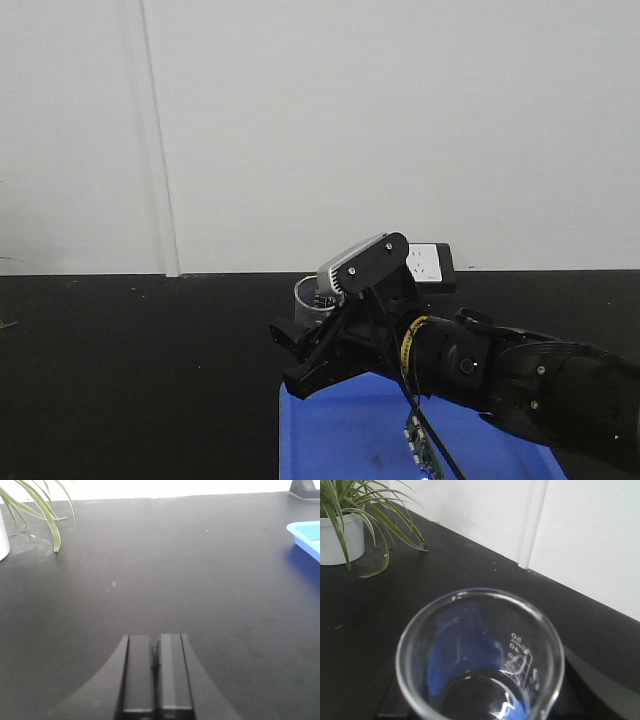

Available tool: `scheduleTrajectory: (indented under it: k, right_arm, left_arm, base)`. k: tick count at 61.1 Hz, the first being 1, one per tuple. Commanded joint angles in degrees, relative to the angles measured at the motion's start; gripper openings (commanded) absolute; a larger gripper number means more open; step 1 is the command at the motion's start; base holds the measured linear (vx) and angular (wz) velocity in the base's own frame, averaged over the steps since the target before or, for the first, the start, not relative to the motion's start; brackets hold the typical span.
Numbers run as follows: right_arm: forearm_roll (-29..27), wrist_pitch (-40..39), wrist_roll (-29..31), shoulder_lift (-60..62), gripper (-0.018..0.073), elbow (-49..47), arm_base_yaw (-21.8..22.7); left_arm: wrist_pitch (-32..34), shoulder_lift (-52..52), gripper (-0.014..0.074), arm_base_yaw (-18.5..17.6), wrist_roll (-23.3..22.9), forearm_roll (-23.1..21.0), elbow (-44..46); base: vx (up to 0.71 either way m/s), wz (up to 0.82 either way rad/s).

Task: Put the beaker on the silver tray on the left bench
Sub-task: 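Lift the beaker up out of the blue tray with the right gripper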

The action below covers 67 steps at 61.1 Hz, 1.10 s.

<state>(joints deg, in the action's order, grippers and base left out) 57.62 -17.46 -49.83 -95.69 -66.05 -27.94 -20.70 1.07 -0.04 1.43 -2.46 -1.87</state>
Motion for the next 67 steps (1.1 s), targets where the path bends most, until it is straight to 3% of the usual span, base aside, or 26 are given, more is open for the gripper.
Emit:
scheduleTrajectory:
  k: [1, 67]
  right_arm:
    - [-1.24, -2.22, -0.18, 2.99, -0.0014, -2.01, 0.12]
    - [-1.24, -2.00, -0.18, 2.64, -0.0014, -2.01, 0.12]
  left_arm:
    - [4.52, 0.45, 0.0001, -0.14, -0.03, -0.46, -1.13]
    - [4.52, 0.45, 0.0001, -0.14, -0.03, -0.46, -1.13]
  base:
    - [0.00, 0.00]
    - [-0.03, 0.00]
